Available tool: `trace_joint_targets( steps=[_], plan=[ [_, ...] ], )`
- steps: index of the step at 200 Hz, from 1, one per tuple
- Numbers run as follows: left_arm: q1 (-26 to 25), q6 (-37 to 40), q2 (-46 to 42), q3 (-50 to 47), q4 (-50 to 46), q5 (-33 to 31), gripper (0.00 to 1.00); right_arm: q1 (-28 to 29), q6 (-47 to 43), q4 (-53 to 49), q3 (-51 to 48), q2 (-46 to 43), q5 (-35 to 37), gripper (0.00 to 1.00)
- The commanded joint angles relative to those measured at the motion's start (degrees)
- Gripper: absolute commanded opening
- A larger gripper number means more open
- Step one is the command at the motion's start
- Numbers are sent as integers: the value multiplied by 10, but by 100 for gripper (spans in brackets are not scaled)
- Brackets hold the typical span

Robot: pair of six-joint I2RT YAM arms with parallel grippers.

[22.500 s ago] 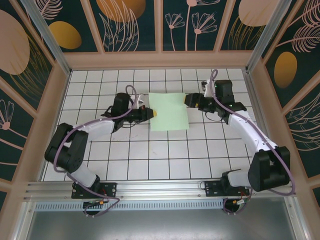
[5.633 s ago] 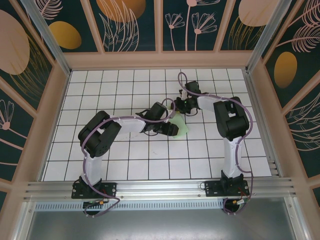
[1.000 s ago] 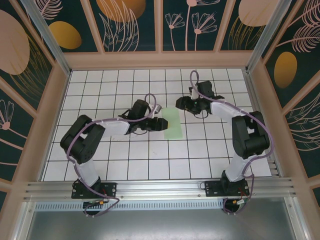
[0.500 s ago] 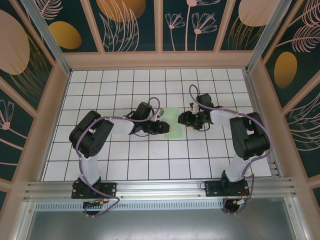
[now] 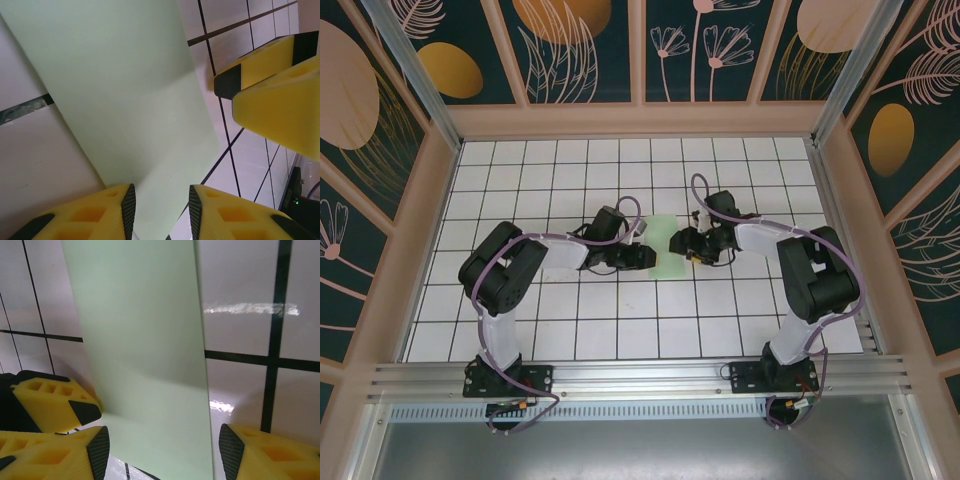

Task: Fold a paper plane with a square sheet of paper (fold left side to right side)
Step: Fold the triangle a second time at the center of the table.

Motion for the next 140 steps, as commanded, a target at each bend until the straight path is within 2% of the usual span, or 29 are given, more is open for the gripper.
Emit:
trace_joint_targets(
  steps=[1, 35, 59, 80, 108, 140],
  plan=[
    [-3, 15, -4, -13, -50, -35, 37, 2, 16, -31, 17, 2, 26, 63],
    [-26, 58, 4, 41, -137, -93, 37, -5, 17, -47, 16, -22, 67, 64],
    [-41, 68, 20, 73, -186, -133, 38, -16, 18, -43, 5, -36, 65, 64],
    [-47, 69, 31, 93, -220, -164, 37, -19, 21, -29, -4, -40, 35, 64],
    [-52, 69, 27, 93, -225, -168, 37, -16, 28, -4, -10, -27, -20, 64],
    [-57, 69, 23, 92, -222, -167, 37, -5, 28, -10, 3, -3, -25, 64]
  ],
)
